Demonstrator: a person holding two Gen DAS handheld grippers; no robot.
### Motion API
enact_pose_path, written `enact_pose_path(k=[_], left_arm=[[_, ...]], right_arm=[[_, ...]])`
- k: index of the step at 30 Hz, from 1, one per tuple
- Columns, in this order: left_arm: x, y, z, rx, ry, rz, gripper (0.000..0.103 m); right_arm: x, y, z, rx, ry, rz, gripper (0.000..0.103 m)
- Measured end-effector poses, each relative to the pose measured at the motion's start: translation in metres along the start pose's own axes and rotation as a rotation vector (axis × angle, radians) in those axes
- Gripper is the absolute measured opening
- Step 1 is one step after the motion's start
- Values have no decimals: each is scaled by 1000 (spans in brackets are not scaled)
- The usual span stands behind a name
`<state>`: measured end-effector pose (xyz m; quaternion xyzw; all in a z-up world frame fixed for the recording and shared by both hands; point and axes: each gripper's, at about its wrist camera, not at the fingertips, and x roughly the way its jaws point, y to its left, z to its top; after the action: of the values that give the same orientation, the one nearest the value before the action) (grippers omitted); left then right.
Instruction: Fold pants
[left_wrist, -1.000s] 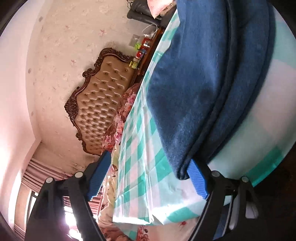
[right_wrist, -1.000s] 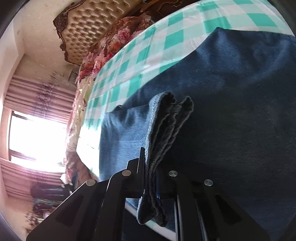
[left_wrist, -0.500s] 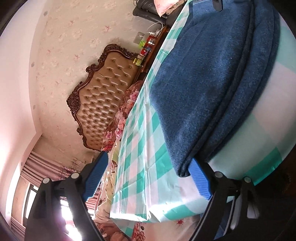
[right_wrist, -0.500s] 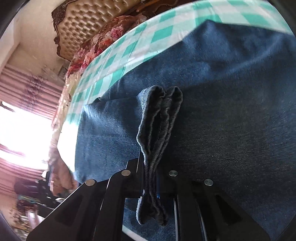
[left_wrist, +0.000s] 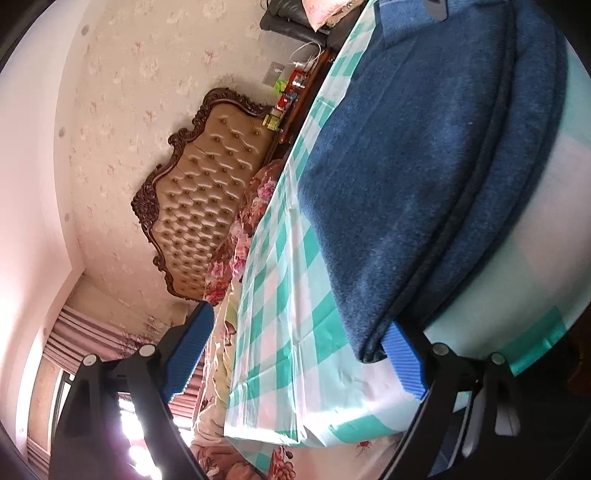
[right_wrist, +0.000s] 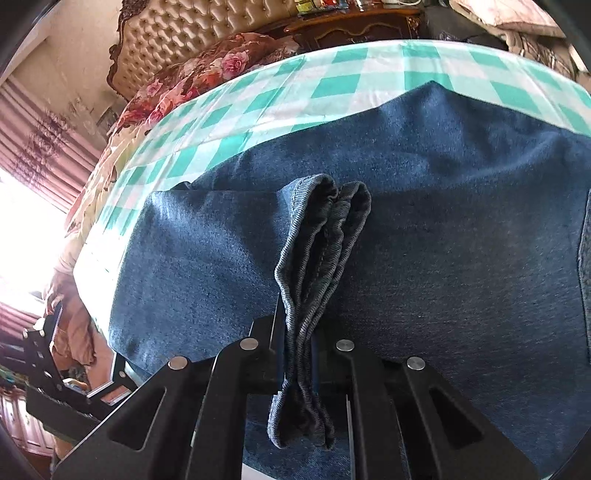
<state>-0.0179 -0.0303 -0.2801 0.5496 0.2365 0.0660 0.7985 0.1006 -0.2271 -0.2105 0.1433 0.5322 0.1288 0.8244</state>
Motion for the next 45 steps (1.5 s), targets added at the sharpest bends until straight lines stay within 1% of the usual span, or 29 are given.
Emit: enact_pose_path(k=[5,16,19,20,22,24,25,27,28,29,30,31,32,33,34,35,36,37,38,39,40,41,42,43,45], left_arm=[[2,1,-1,0,9,-12,89],[5,6,-2,-6,19,-21,91],[0,8,-2,-1,18,-39,89],[-7,12,-4,-12,0,-80,89],[-22,28,-9,-82,-20,-182,90],[-35,52,-12,-185,-23,-259,88],[-38,68,-11,-259,-23,-320,86],[-38,114,1,-513,-71,-497,76],[-35,124,7,-572,-87,-550,74],[-28,137,21,-654,-116,-647,65],[-20,144,40,-715,-147,-729,55],[-14,146,51,-745,-161,-783,53],[-2,145,74,-790,-177,-904,51],[10,140,96,-822,-176,-996,45],[20,132,116,-829,-158,-1056,44],[27,122,136,-811,-136,-1100,44],[31,112,154,-776,-121,-1132,44],[33,102,170,-742,-111,-1145,44],[37,90,186,-721,-82,-1179,43],[40,80,198,-707,-51,-1245,43],[45,71,208,-691,-23,-1293,43],[48,61,218,-671,22,-1277,44],[51,54,224,-644,67,-1221,43],[52,47,233,-614,96,-1193,43],[54,38,242,-591,136,-1223,44]], right_arm=[[-7,9,0,-36,-26,-38,9],[-19,9,-3,-39,-51,-45,9],[-11,3,-4,-20,-33,-48,9],[-10,-1,-7,-6,-26,-40,9],[-7,-7,-9,19,-28,-13,9],[-6,-15,-11,52,-38,29,9],[-6,-18,-11,61,-42,42,9],[-6,-27,-13,114,-59,87,9],[-5,-30,-15,134,-65,105,9],[-5,-33,-16,149,-72,120,9],[-6,-34,-17,158,-75,126,10],[-8,-35,-18,170,-77,125,12],[-9,-35,-18,177,-77,119,16],[-11,-36,-19,183,-77,111,17],[-13,-36,-20,194,-77,102,20],[-16,-37,-22,207,-77,94,22],[-18,-37,-24,211,-75,89,22],[-21,-37,-26,212,-75,81,22],[-22,-37,-30,211,-75,78,22],[-23,-38,-32,214,-73,79,22],[-24,-38,-33,216,-73,80,22],[-25,-38,-35,216,-75,79,23],[-26,-37,-37,213,-78,79,23],[-26,-37,-38,210,-81,77,23],[-28,-37,-42,205,-87,77,23]])
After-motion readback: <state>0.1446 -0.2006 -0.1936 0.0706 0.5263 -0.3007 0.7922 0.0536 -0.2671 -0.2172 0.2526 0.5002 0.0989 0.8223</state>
